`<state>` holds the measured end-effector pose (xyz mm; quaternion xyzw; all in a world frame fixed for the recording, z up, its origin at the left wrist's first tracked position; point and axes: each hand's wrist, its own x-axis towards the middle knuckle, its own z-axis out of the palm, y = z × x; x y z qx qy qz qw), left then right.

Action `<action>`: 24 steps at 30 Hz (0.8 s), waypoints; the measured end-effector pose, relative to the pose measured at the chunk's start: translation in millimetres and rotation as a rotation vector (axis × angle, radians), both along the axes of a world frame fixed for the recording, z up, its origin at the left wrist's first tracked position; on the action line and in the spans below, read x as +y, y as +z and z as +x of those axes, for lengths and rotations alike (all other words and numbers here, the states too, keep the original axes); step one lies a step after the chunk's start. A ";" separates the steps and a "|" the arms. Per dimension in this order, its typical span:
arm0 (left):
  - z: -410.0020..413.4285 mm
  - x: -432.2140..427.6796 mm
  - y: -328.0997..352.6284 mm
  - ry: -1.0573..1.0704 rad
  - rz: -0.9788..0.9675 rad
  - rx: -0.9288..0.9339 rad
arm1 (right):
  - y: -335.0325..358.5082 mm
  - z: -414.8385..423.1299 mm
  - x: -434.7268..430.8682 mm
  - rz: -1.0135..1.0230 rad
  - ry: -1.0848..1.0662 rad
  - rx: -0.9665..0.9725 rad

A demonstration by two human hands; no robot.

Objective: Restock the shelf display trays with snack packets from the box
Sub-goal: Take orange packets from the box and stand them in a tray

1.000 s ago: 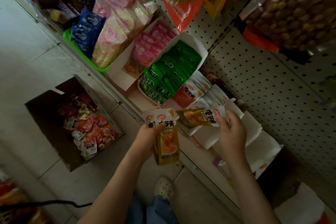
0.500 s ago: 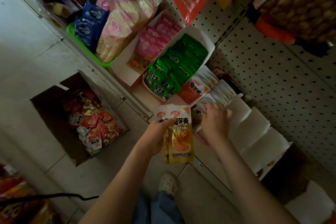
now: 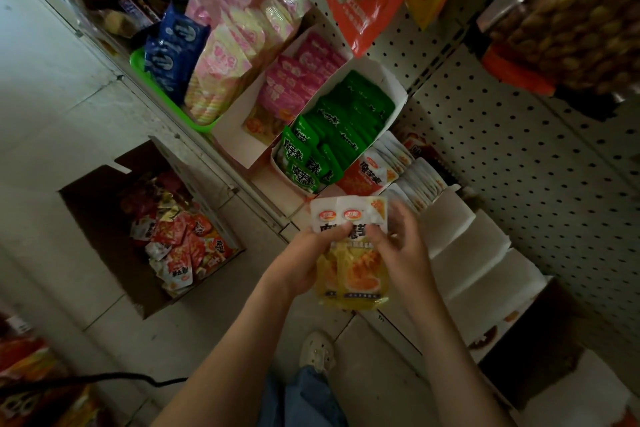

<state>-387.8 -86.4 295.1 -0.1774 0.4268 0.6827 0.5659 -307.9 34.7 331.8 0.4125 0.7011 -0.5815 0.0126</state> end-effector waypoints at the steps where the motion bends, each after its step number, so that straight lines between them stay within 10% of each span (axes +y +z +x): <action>1: 1.0 2.5 3.2 -0.036 0.031 -0.002 | 0.2 0.0 -7.0 -0.084 0.009 -0.041; 17: -1.7 21.6 7.3 -0.642 -0.207 0.532 | 6.7 8.3 37.1 -0.364 0.111 -0.028; 24: 2.8 22.3 4.2 -0.306 -0.135 0.357 | 2.4 -7.5 40.1 -0.267 -0.005 -0.016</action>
